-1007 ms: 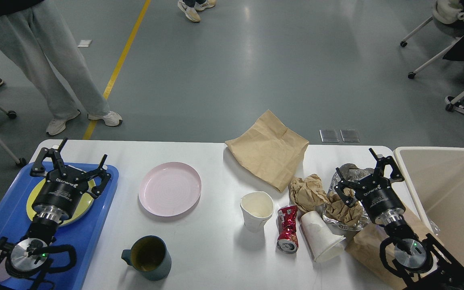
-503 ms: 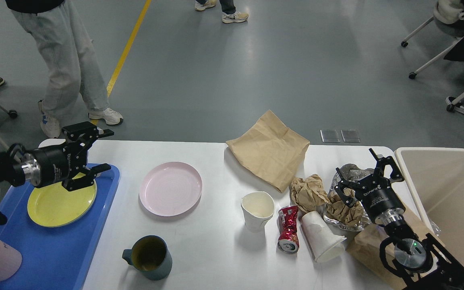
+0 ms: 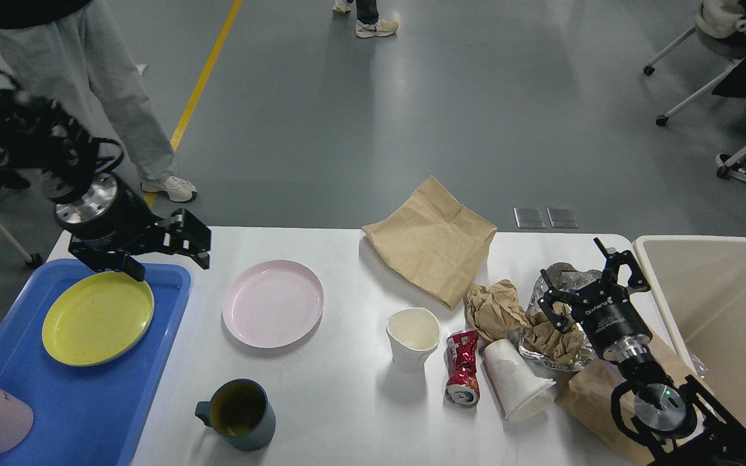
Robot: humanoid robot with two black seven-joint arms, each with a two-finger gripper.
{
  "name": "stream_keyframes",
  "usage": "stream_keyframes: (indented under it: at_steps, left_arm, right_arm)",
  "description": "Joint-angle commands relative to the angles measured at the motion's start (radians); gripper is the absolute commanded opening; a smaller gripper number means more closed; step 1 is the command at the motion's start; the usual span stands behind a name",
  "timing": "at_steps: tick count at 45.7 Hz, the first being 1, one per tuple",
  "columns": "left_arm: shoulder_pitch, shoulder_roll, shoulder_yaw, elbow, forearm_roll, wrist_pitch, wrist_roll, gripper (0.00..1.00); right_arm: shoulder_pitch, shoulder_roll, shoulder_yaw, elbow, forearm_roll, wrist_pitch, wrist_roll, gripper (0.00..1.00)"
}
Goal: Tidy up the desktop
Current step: 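Move the left gripper over the yellow plate toward the dark teal mug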
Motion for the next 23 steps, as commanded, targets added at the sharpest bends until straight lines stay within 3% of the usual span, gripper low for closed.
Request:
stream_keyframes:
  at_steps: [1, 8, 9, 14, 23]
  left_arm:
    - [-0.151, -0.117, 0.029, -0.131, -0.009, -0.118, 0.003, 0.97]
    - [-0.33, -0.259, 0.052, -0.291, -0.023, -0.14, -0.006, 0.97]
    - [-0.387, -0.294, 0.056, -0.36, -0.063, -0.134, -0.008, 0.97]
    - [-0.491, -0.396, 0.108, -0.454, -0.199, -0.131, -0.008, 0.97]
    - [-0.512, -0.425, 0.171, -0.485, -0.306, -0.065, 0.002, 0.97]
  right_arm:
    - [0.0, 0.0, 0.0, 0.0, 0.0, 0.0, 0.0, 1.0]
    - [0.0, 0.0, 0.0, 0.0, 0.0, 0.0, 0.0, 1.0]
    - [0.0, 0.0, 0.0, 0.0, 0.0, 0.0, 0.0, 1.0]
    - [0.0, 0.0, 0.0, 0.0, 0.0, 0.0, 0.0, 1.0]
    - [0.0, 0.0, 0.0, 0.0, 0.0, 0.0, 0.0, 1.0]
